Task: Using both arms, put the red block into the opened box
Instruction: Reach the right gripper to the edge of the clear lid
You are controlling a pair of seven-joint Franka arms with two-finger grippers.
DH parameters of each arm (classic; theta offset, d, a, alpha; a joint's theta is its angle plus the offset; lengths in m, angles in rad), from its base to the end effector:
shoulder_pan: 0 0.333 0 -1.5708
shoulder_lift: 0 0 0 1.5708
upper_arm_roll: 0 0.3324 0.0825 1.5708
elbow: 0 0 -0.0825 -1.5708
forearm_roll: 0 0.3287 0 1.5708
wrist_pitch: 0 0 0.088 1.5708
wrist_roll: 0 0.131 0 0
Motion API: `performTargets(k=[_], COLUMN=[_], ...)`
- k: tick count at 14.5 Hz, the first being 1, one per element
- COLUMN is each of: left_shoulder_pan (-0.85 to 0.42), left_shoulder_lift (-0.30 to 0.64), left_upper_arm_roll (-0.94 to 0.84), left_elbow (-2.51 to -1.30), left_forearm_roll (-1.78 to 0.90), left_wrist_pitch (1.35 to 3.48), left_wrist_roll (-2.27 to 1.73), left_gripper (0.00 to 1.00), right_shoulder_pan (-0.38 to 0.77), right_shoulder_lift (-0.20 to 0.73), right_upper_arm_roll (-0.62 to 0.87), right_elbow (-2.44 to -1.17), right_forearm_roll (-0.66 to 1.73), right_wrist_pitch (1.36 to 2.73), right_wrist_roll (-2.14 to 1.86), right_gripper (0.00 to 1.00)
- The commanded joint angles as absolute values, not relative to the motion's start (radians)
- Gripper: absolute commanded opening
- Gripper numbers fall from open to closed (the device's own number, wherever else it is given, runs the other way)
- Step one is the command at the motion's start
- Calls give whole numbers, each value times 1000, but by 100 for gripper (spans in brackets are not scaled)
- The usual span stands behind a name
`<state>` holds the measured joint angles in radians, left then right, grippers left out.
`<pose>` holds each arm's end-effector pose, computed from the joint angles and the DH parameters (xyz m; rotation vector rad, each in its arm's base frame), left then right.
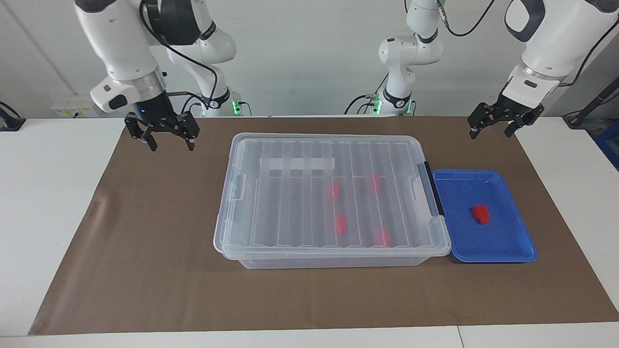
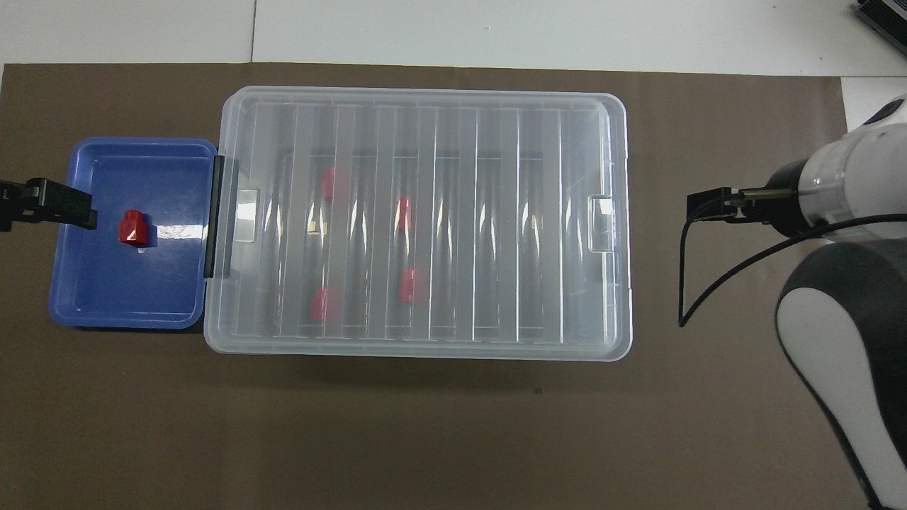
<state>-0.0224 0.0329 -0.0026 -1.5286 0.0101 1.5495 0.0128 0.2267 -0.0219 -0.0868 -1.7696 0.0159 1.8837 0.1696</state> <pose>0.5076 -0.0113 0.6160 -3.1309 0.0589 0.0187 0.5130 0.0734 0.5726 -3.0964 0.0521 -0.2041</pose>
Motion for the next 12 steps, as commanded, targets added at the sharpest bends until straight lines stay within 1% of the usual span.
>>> performTargets(k=[1,4,7,10,12], left_shoulder_pan=[-37,-35,-29,-25,-25], left_shoulder_lift=[18,14,14,6,-9], left_upper_arm_roll=[9,9,11,9,15], left_elbow=[-1537,-1542,-1543,-1551,-1594], left_forearm_roll=[0,0,0,-2,17], left_wrist_pitch=[1566,1566,1549,1551,1592], left_wrist_roll=[0,-2,0,-2,-26], left_gripper=[100,100,100,100,100], right_shoulder_pan=[258,275,293,307,307], right_shoulder_lift=[4,35,83,103,107], right_upper_arm_roll=[-80,-80,-80,-80,-80], right_elbow=[-1845,-1900,-1905,-1905,-1905], right_forearm_roll=[57,57,57,54,40], right_wrist_pitch=[2002,2077,2117,2125,2125], right_wrist_roll=[176,164,169,172,170], right_gripper=[100,100,100,100,100])
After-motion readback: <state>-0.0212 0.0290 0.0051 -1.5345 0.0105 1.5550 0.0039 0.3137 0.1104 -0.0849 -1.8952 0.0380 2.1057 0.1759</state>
